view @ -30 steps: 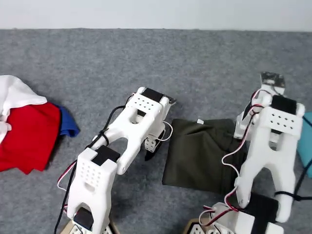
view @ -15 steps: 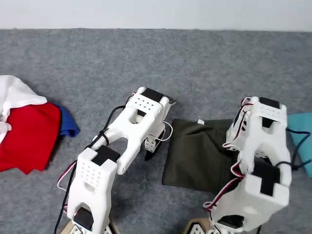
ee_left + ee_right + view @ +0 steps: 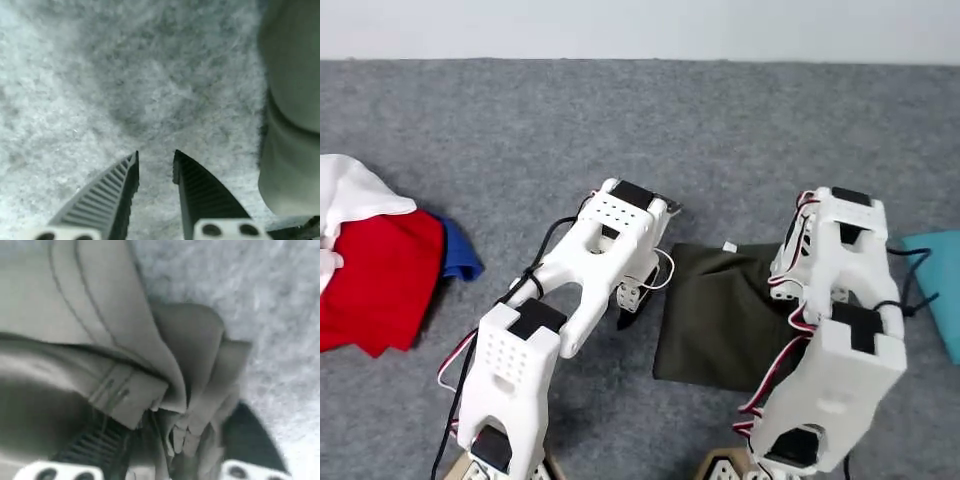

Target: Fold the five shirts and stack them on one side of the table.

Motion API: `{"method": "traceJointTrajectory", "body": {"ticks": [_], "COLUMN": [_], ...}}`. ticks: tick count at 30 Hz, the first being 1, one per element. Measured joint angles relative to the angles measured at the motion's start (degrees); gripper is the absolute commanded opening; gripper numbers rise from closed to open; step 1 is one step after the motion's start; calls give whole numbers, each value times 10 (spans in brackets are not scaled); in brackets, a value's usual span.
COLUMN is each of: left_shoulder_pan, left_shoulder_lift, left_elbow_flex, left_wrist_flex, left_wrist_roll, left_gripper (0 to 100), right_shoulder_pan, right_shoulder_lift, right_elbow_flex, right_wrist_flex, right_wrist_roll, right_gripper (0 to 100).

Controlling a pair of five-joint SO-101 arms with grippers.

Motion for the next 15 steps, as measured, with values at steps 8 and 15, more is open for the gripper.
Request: {"method": "traceJointTrajectory", "body": {"ticks": [8, 15], "left_shoulder_pan": [0, 0], "left_shoulder_lift": [0, 0], "left_elbow_flex": [0, 0], "left_wrist_flex": [0, 0], "left_wrist_roll": [0, 0], "left_gripper": [108, 108], "right_shoulder_pan": [2, 2], "right_shoulder_lift": [33, 31], "right_elbow_flex": [-33, -76], "right_wrist_flex": [2, 43], "right_wrist_roll": [4, 66], "right_gripper": [9, 9]}}
